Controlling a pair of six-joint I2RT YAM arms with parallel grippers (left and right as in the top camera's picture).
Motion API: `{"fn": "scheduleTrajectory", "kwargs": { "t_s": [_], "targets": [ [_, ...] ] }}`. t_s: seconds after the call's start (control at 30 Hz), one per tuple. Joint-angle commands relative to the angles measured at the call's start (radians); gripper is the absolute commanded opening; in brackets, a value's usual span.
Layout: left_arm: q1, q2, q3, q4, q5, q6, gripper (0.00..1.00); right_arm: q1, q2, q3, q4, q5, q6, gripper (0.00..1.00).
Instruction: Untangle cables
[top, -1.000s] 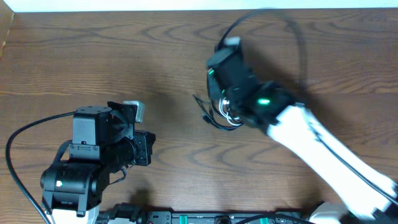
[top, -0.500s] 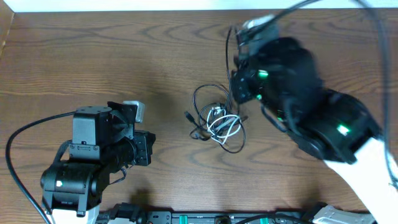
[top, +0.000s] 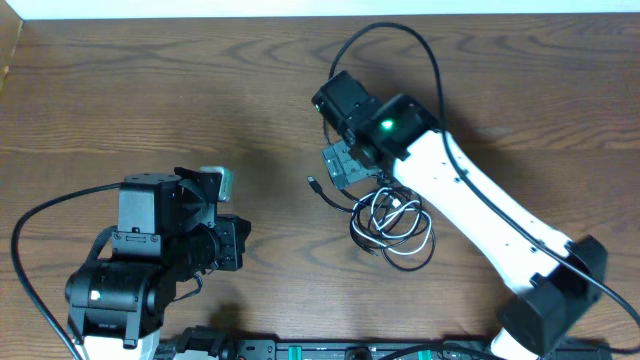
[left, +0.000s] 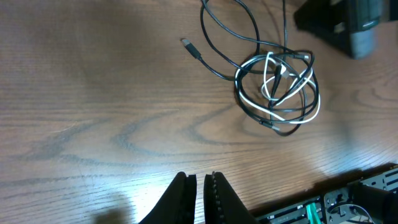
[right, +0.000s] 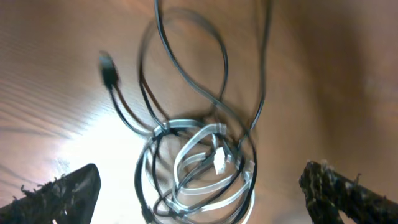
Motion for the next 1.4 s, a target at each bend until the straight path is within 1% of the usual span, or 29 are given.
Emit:
{"fn": "scheduleTrajectory", "kwargs": {
  "t_s": [0.0,0.17,0.2,0.27,0.37,0.43,0.53,0.57,0.7,0.73,0.77,0.8,0.97,1.07,1.13,1.23,1.27,1.3,1.37],
  "targets": [
    [-0.002,-0.001,-0.008,-0.003,0.002,0.021,0.12,-0.015,0.024,-0.003,-0.047,0.006,0.171,0.99],
    [-0.002,-0.001,-0.008,-0.007,0.002,0.032,0.12,-0.013,0.026,-0.003,-0.172,0.006,0.244,0.99],
    [-0.002,-0.001,-0.008,-0.013,0.002,0.051,0.12,-0.011,0.025,-0.004,-0.219,0.011,0.314,0.99],
    [-0.002,-0.001,-0.01,-0.019,0.002,0.086,0.12,-0.009,0.021,-0.004,-0.248,0.041,0.422,0.99],
    [-0.002,0.0,-0.019,-0.018,0.002,0.137,0.13,0.003,0.017,-0.004,-0.28,0.077,0.663,0.99],
    [-0.002,0.002,-0.024,-0.018,0.002,0.168,0.13,0.019,0.017,-0.006,-0.283,0.092,0.778,0.99],
    [-0.002,0.014,-0.025,-0.011,0.002,0.167,0.13,0.054,0.017,-0.014,-0.261,0.116,0.883,0.99],
    [-0.002,0.029,-0.025,-0.009,0.002,0.167,0.12,0.091,0.017,-0.024,-0.239,0.14,0.932,0.99],
    [-0.002,0.066,-0.025,-0.003,0.002,0.167,0.13,0.151,0.017,-0.066,-0.234,0.189,1.04,0.99],
    [-0.002,0.075,-0.025,-0.003,0.002,0.169,0.13,0.16,0.017,-0.082,-0.235,0.196,1.061,0.99],
    [-0.002,0.085,-0.025,-0.002,0.002,0.174,0.17,0.166,0.017,-0.103,-0.234,0.201,1.078,0.99],
    [-0.002,0.095,-0.025,-0.002,0.002,0.183,0.16,0.169,0.017,-0.124,-0.234,0.204,1.09,0.99],
    [-0.002,0.13,-0.025,0.018,0.024,0.206,0.13,0.163,0.015,-0.215,-0.238,0.264,1.094,0.99],
    [-0.002,0.143,-0.025,0.033,0.04,0.215,0.12,0.154,-0.005,-0.22,-0.248,0.314,1.063,0.99],
    [-0.002,0.149,-0.025,0.041,0.04,0.215,0.12,0.148,-0.051,-0.219,-0.219,0.338,1.001,0.99],
    [-0.003,0.159,-0.025,0.055,0.074,0.221,0.12,0.126,-0.178,-0.218,-0.125,0.372,0.814,0.99],
    [-0.009,0.164,-0.025,0.061,0.114,0.243,0.12,0.096,-0.264,-0.218,-0.068,0.373,0.712,0.99],
    [-0.018,0.167,-0.025,0.064,0.137,0.257,0.12,0.069,-0.321,-0.218,-0.036,0.373,0.649,0.99],
    [-0.045,0.17,-0.026,0.074,0.138,0.258,0.11,0.013,-0.411,-0.218,-0.005,0.37,0.578,0.99]
  ]
}}
